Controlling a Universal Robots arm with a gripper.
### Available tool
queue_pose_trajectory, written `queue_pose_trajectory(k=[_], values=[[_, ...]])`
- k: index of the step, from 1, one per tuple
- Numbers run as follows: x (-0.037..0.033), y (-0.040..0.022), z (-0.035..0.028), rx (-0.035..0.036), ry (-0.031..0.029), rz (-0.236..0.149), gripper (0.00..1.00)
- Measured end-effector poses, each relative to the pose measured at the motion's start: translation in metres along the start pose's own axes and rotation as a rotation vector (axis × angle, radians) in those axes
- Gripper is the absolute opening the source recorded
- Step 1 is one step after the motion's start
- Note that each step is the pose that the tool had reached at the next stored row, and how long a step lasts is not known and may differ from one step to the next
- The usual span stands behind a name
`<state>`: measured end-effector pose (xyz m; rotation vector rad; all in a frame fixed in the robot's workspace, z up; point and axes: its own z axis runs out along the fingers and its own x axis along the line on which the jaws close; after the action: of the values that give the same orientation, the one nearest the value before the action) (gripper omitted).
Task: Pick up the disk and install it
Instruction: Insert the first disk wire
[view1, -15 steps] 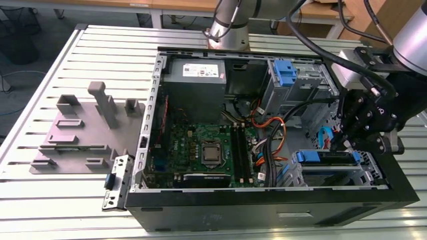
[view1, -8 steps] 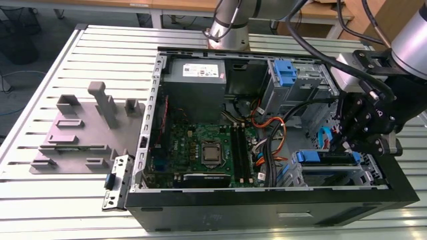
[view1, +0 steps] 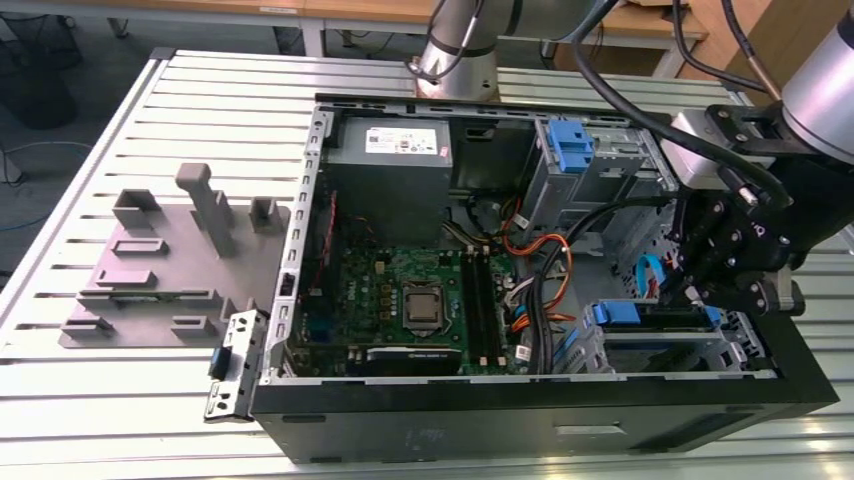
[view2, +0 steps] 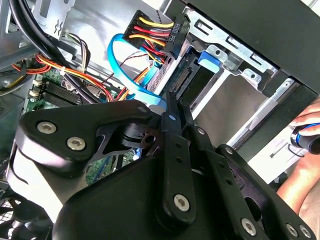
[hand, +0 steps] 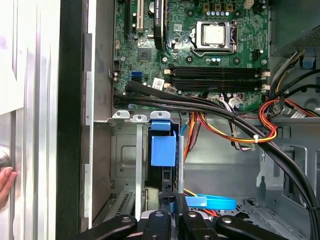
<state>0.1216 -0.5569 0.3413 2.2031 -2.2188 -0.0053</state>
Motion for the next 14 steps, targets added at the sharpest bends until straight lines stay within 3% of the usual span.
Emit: queue_pose_trajectory(k=[9,14], values=[[0.0000,0.0000,0.0022,0.0000,-0.0005,0.000,0.16],[-0.0001,-0.0006,0.0026,0.0000,-0.0042,0.000,0.16]])
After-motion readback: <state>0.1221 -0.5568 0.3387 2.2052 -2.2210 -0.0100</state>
